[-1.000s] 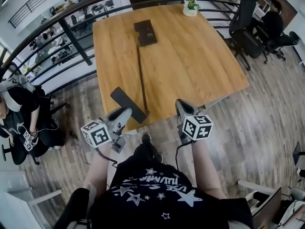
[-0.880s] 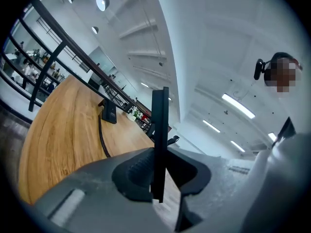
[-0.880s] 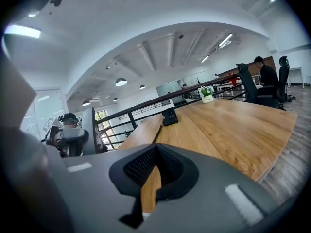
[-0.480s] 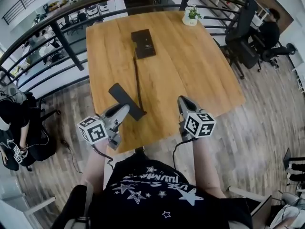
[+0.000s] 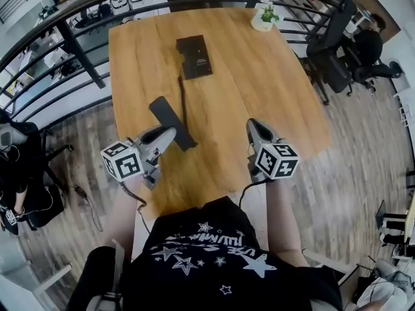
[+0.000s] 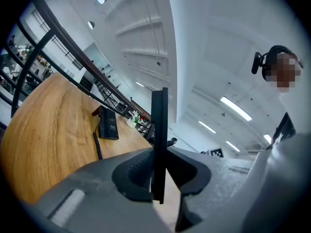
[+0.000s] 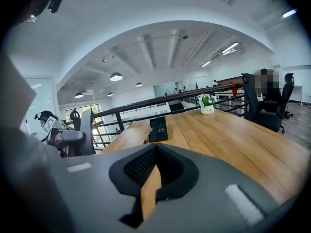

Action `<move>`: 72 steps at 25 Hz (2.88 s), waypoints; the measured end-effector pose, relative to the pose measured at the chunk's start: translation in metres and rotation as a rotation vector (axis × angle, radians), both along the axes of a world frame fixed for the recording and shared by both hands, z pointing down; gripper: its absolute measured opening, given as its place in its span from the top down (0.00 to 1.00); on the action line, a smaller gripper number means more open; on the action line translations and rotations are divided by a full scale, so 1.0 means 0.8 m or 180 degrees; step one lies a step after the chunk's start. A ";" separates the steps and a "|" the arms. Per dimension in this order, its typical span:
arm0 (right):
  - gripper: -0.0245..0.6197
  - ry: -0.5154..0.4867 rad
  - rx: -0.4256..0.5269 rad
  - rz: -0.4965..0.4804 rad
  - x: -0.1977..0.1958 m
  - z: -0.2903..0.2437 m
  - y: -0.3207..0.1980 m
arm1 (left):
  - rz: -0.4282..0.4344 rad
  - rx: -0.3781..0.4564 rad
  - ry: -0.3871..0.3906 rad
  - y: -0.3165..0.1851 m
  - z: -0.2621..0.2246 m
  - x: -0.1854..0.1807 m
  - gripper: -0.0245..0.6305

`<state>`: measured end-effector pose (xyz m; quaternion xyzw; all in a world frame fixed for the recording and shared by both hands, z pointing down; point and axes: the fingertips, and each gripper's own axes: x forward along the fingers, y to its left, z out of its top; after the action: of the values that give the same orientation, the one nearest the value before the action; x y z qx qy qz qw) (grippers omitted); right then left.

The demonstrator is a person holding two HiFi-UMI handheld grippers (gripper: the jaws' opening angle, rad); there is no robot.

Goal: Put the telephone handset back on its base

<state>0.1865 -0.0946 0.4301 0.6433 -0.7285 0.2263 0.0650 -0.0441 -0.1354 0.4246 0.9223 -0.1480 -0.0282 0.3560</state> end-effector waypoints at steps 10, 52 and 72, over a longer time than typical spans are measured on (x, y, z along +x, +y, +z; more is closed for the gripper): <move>0.96 -0.0063 0.0007 -0.0204 0.063 -0.004 -0.069 | -0.0110 -0.0009 -0.0006 -0.046 -0.012 0.048 0.84; 0.96 -0.0348 -0.0437 -0.0914 0.078 0.118 -0.355 | 0.0649 0.0326 -0.0509 -0.369 0.093 0.162 0.84; 0.96 -0.0478 -0.0645 -0.0916 0.066 0.165 -0.365 | 0.0969 -0.0069 -0.0246 -0.396 0.133 0.169 0.84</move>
<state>0.2391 -0.3864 0.5621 0.5040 -0.7892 0.3342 0.1066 0.0913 -0.4521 0.5311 0.9305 -0.0203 0.0633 0.3602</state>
